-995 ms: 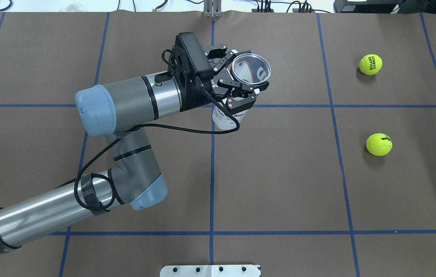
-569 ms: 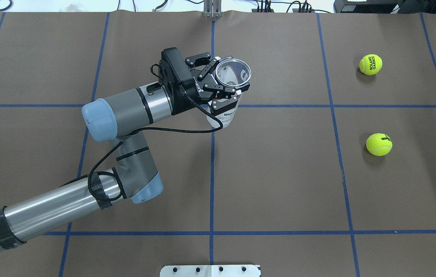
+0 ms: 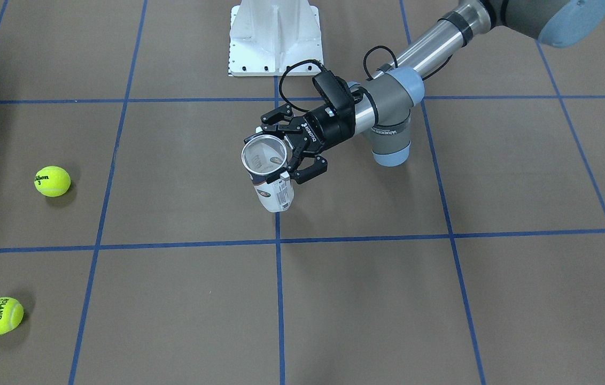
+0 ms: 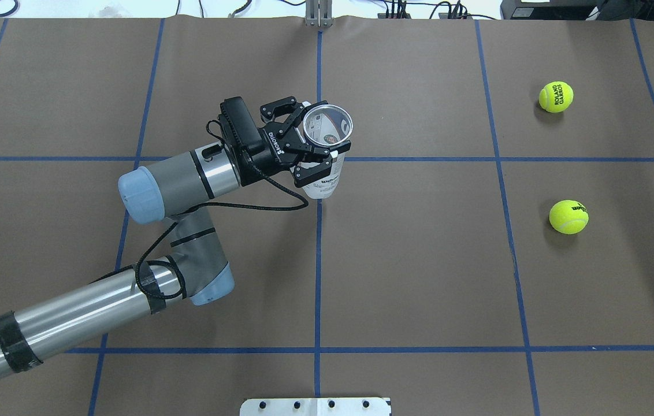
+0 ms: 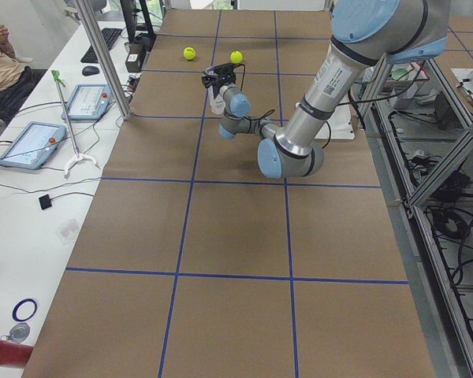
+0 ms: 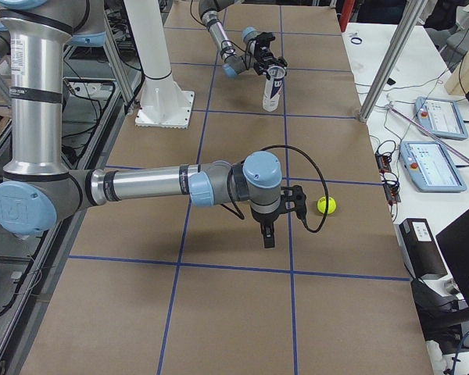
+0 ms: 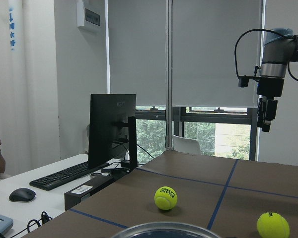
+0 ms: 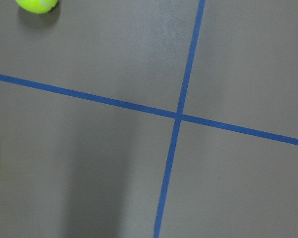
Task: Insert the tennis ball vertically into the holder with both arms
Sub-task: 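Hold the can with the left gripper while the right gripper reaches a yellow ball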
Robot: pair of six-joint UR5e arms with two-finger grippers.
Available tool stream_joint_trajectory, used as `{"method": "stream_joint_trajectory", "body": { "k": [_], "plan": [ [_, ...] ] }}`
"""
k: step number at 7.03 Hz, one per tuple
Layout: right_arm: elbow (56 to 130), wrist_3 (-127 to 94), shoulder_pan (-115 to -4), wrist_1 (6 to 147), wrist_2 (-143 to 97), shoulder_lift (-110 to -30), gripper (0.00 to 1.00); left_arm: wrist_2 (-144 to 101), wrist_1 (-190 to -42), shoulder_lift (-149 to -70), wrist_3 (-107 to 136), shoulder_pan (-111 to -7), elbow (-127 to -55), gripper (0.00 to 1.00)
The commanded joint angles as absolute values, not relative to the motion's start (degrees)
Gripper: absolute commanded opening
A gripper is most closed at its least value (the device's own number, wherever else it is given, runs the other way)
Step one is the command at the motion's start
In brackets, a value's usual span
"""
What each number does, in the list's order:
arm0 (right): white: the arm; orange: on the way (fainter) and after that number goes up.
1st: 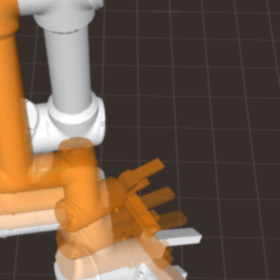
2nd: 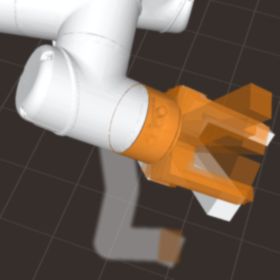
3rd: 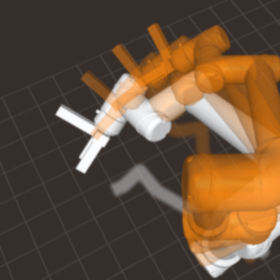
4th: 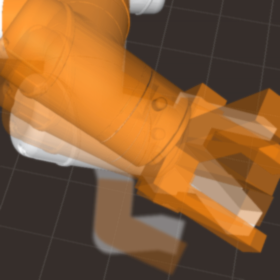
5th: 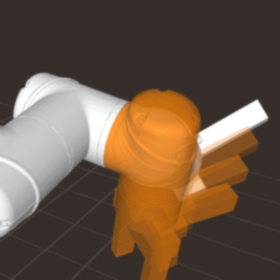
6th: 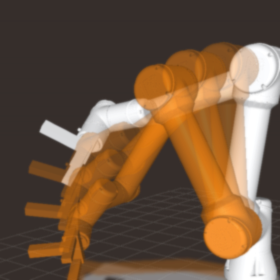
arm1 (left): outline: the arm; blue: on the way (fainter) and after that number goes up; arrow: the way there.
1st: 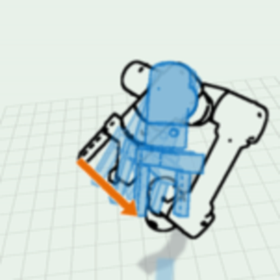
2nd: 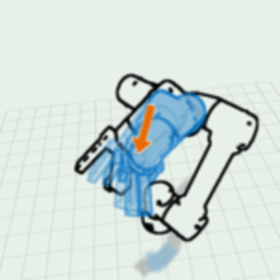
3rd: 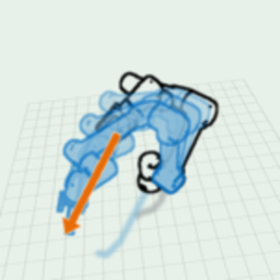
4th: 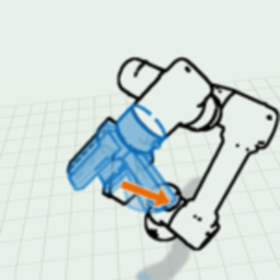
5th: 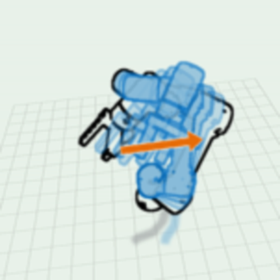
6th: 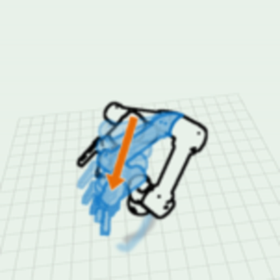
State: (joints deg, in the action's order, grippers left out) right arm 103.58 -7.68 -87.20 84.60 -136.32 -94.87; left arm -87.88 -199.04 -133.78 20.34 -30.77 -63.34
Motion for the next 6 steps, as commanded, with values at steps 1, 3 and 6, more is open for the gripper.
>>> {"method": "stream_joint_trajectory", "body": {
  "k": [1,3,6],
  "plan": [
    [108.25,-22.16,-79.85,84.29,-136.15,-94.40,1.00,-87.80,-200.04,-133.86,20.30,-30.67,-62.49,0.83],
    [108.63,-43.40,-68.88,71.70,-129.42,-93.34,1.00,-87.80,-200.04,-133.86,20.30,-30.67,-62.49,0.83],
    [107.85,-54.05,-54.08,63.66,-116.04,-94.04,1.00,-87.80,-200.04,-133.86,20.30,-30.67,-62.49,0.84]
  ]
}}
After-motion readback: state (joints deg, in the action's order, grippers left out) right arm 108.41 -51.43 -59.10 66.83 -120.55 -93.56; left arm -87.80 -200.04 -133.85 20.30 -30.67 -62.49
